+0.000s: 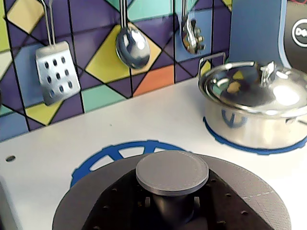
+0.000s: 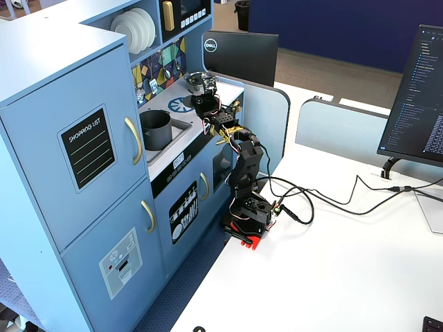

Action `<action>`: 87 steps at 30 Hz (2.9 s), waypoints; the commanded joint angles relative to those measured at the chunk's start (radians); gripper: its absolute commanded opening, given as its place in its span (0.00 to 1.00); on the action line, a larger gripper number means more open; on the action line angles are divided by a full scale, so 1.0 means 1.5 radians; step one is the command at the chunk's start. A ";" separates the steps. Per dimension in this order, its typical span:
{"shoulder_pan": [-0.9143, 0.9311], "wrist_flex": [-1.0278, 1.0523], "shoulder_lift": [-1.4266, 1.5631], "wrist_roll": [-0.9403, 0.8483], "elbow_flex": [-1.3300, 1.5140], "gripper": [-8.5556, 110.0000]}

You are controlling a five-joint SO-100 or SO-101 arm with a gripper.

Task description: Take off the lid from the gray recipient and place it on the counter

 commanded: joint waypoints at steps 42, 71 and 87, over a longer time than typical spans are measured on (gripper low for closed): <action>0.006 -0.004 0.102 0.029 0.021 0.35; -0.470 0.759 0.789 0.052 0.696 0.07; -0.447 1.071 0.849 0.050 0.725 0.08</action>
